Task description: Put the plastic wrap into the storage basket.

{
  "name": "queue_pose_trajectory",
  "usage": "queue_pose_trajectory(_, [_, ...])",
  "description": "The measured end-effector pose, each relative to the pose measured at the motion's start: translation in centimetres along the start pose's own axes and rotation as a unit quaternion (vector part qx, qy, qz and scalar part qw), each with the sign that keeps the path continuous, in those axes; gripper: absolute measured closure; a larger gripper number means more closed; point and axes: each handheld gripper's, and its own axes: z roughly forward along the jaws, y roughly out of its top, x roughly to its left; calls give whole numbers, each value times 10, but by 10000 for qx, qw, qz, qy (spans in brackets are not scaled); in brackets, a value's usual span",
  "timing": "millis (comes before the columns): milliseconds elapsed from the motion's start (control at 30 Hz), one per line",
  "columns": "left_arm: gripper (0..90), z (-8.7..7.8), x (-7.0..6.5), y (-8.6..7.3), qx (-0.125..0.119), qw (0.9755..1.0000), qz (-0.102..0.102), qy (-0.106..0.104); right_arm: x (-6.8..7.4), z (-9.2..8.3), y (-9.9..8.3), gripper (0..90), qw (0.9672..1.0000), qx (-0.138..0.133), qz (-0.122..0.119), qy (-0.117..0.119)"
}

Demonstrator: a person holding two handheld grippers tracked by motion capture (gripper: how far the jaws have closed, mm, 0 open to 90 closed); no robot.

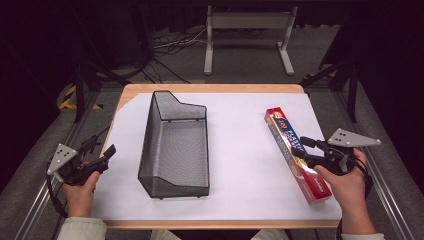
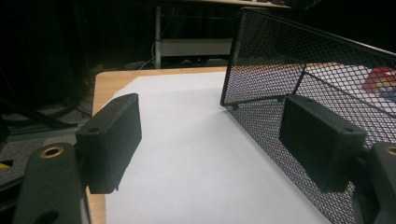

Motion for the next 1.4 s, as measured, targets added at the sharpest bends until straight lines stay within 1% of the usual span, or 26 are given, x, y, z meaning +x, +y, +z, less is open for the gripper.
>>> queue_pose_trajectory(33, [219, 0, 0, 0, 1, 10000, 2, 6, 0, -1, 0, 475, 9999, -14, 33, -169])
queue_pose_trajectory(67, [219, -1, 1, 0, -3, 10000, 2, 12, 0, -1, 0, 474, 9997, -10, 56, -255])
queue_pose_trajectory(100, [219, -1, 1, 0, -2, 10000, -1, 18, -1, -2, 0, 470, 9994, 29, 146, -326])
queue_pose_trajectory(167, [219, -1, 1, 0, 4, 10000, -15, 29, -2, -2, 1, 456, 9989, 77, 272, -365])
queue_pose_trajectory(300, [219, -1, 2, -2, 1, 10000, -36, 54, -3, -1, 4, 459, 9986, -10, 177, -506])
queue_pose_trajectory(333, [219, -1, 2, -2, 5, 10000, -38, 57, -3, 0, 4, 459, 9982, -17, 183, -567])
queue_pose_trajectory(400, [219, -1, 2, -2, 8, 10000, -47, 64, -4, 1, 4, 455, 9979, -4, 252, -592])
queue_pose_trajectory(433, [219, -2, 2, -2, 13, 10000, -49, 72, -7, 7, 5, 429, 9972, -51, 263, -705])
queue_pose_trajectory(500, [219, -2, 2, -2, 25, 10000, -42, 85, -10, 15, 7, 368, 9966, -141, 304, -759])
queue_pose_trajectory(633, [219, -2, 3, -2, 29, 9999, -38, 105, -17, 29, 13, 324, 9942, 191, 504, -932])
queue_pose_trajectory(667, [219, -2, 3, -3, 34, 9999, -33, 108, -18, 31, 14, 314, 9936, 238, 511, -981])
queue_pose_trajectory(700, [219, -2, 3, -3, 33, 9999, -29, 117, -19, 34, 16, 301, 9920, 304, 511, -1109])
queue_pose_trajectory(733, [219, -2, 3, -3, 33, 9999, -29, 117, -19, 34, 16, 301, 9920, 304, 511, -1109])
queue_pose_trajectory(767, [219, -2, 4, -4, 40, 9999, -30, 130, -22, 41, 18, 273, 9898, 358, 627, -1227])
queue_pose_trajectory(833, [219, -3, 4, -4, 42, 9999, -29, 141, -24, 46, 18, 242, 9878, 493, 775, -1258])
queue_pose_trajectory(867, [219, -3, 4, -4, 42, 9999, -29, 141, -24, 46, 18, 242, 9878, 493, 775, -1258])
queue_pose_trajectory(900, [219, -3, 5, -4, 50, 9999, -28, 151, -26, 50, 18, 231, 9868, 552, 785, -1302])
queue_pose_trajectory(933, [219, -4, 5, -4, 48, 9999, -28, 161, -29, 57, 17, 232, 9840, 813, 739, -1406])
queue_pose_trajectory(967, [219, -4, 5, -4, 39, 9999, -32, 163, -29, 57, 17, 232, 9840, 813, 739, -1406])
queue_pose_trajectory(1000, [219, -4, 5, -4, 34, 9998, -33, 168, -30, 60, 16, 234, 9827, 931, 742, -1422])
queue_pose_trajectory(1067, [219, -4, 5, -4, 40, 9998, -25, 171, -33, 65, 12, 227, 9788, 1212, 804, -1439])
queue_pose_trajectory(1133, [219, -5, 5, -5, 49, 9998, -15, 173, -36, 69, 8, 223, 9759, 1361, 807, -1501])
queue_pose_trajectory(1233, [219, -5, 6, -5, 60, 9998, -30, 179, -39, 75, 1, 208, 9716, 1568, 955, -1496])
queue_pose_trajectory(1300, [219, -5, 6, -5, 70, 9998, -29, 176, -40, 79, -4, 202, 9681, 1724, 1009, -1516])
queue_pose_trajectory(1333, [219, -4, 5, -5, 70, 9998, -28, 177, -40, 81, -6, 207, 9635, 1855, 1150, -1550])
queue_pose_trajectory(1400, [219, -4, 5, -6, 74, 9998, -22, 177, -41, 84, -9, 204, 9596, 1966, 1181, -1630])
